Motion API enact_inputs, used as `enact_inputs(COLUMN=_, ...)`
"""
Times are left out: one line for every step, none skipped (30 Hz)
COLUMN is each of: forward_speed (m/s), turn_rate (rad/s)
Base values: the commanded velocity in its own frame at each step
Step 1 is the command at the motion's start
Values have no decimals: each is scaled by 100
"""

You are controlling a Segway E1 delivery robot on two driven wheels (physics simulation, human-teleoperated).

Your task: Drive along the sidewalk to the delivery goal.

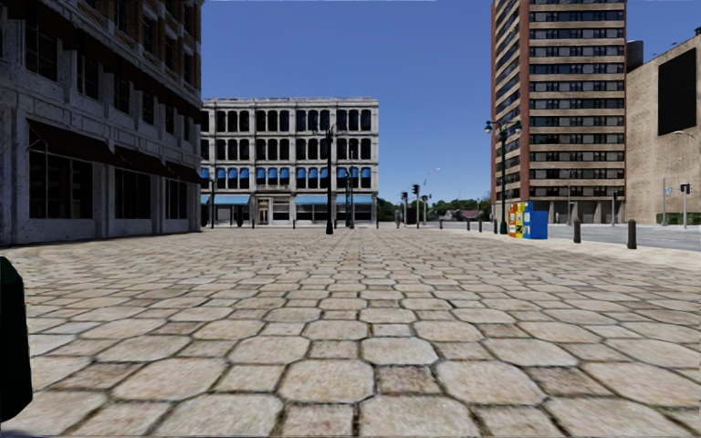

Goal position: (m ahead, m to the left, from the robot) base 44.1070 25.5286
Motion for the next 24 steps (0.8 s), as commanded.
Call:
enact_inputs(forward_speed=200, turn_rate=-22)
enact_inputs(forward_speed=200, turn_rate=-22)
enact_inputs(forward_speed=200, turn_rate=-22)
enact_inputs(forward_speed=200, turn_rate=-22)
enact_inputs(forward_speed=200, turn_rate=-22)
enact_inputs(forward_speed=200, turn_rate=-22)
enact_inputs(forward_speed=200, turn_rate=-22)
enact_inputs(forward_speed=200, turn_rate=-22)
enact_inputs(forward_speed=200, turn_rate=-22)
enact_inputs(forward_speed=200, turn_rate=-22)
enact_inputs(forward_speed=200, turn_rate=-22)
enact_inputs(forward_speed=200, turn_rate=-22)
enact_inputs(forward_speed=200, turn_rate=-22)
enact_inputs(forward_speed=200, turn_rate=-23)
enact_inputs(forward_speed=200, turn_rate=-23)
enact_inputs(forward_speed=200, turn_rate=-23)
enact_inputs(forward_speed=200, turn_rate=-23)
enact_inputs(forward_speed=200, turn_rate=-23)
enact_inputs(forward_speed=200, turn_rate=-23)
enact_inputs(forward_speed=200, turn_rate=-23)
enact_inputs(forward_speed=200, turn_rate=-23)
enact_inputs(forward_speed=200, turn_rate=-23)
enact_inputs(forward_speed=200, turn_rate=-23)
enact_inputs(forward_speed=200, turn_rate=-23)
